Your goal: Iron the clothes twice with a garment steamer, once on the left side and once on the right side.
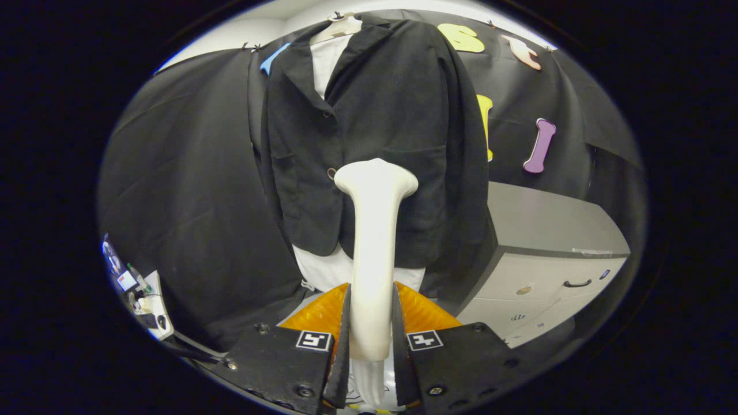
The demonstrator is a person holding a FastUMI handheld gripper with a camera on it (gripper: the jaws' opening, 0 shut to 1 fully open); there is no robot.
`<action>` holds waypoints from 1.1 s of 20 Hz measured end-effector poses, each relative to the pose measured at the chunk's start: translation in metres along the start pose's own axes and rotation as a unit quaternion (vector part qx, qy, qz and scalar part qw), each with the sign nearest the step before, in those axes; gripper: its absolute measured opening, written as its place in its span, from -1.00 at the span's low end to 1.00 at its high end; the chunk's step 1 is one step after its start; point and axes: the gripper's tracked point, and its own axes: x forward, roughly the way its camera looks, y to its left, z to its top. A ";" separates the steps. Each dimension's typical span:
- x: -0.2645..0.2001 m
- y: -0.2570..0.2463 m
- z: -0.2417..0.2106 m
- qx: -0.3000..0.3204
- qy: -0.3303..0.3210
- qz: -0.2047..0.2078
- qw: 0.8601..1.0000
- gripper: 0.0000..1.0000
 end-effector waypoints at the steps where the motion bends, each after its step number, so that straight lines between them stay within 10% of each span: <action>1: 0.002 0.000 -0.003 0.001 0.004 0.001 1.000 -0.31; 22: -0.014 0.026 0.008 0.000 -0.010 0.024 1.000 -0.31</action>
